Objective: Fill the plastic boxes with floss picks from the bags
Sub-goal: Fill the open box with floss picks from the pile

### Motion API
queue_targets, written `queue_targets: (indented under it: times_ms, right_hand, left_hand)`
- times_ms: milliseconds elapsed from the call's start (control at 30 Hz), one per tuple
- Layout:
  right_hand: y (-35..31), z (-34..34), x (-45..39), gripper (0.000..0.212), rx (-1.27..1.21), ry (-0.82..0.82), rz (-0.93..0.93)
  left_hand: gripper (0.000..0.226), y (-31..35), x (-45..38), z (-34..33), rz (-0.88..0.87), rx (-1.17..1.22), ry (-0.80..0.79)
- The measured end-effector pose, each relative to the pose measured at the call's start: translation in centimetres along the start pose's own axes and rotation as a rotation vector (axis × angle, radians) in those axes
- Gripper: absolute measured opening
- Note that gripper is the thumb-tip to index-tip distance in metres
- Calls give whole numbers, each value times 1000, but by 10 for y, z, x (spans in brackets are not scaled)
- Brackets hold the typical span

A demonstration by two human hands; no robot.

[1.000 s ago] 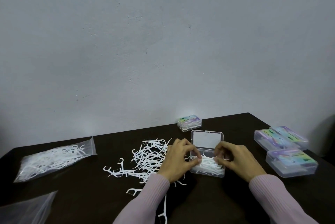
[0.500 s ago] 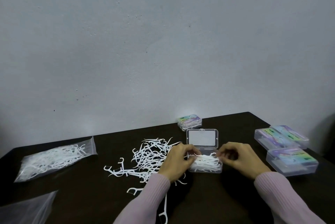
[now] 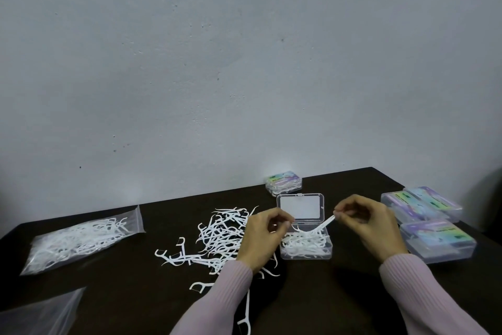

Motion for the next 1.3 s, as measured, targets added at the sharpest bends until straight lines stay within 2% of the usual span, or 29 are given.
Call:
queue_targets:
  times_ms: [167,333,433,533,733,900,1033,1100,1300]
  right_hand:
    - [-4,-5,4,23,-30,0,-1]
    - [-2,-5,3,23,-69,68,-10]
    - [-1,-6,3,22,-85,88,-25]
    - [0,-7,3,20,-112,89,-55]
    - [-1,-18,6,16,-133,26,-121]
    - [-2,-20,8,19,-53,-21,-101]
    - [-1,-23,11,25,184,-245,24]
    - [0,-24,12,25,252,-308,71]
    - [-1,-24,13,25,344,-352,152]
  left_hand:
    - [13,-2,3,-5,-66,-179,-45]
    - [35,2,3,-6,-37,-75,-57]
    - [41,0,5,-9,-84,-173,-114]
    - [47,0,6,-11,-119,-243,-90]
    - [6,4,0,0,-113,-102,-13]
    - [15,0,4,2,-76,-116,-75]
    - [24,0,4,1,-107,-148,-84]
    - [21,-3,3,-1,-124,-196,-71]
    - [11,-5,4,-2,-122,-357,-79]
Point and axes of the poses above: each hand's wrist, its own x-axis away from the middle knuckle, its own z-axis out of the back of the hand, y = z × x, the point moved 2 cm from there along -x, towards the middle knuckle, and after that the axes turned 8 degrees about y, right-handed, at the moved point
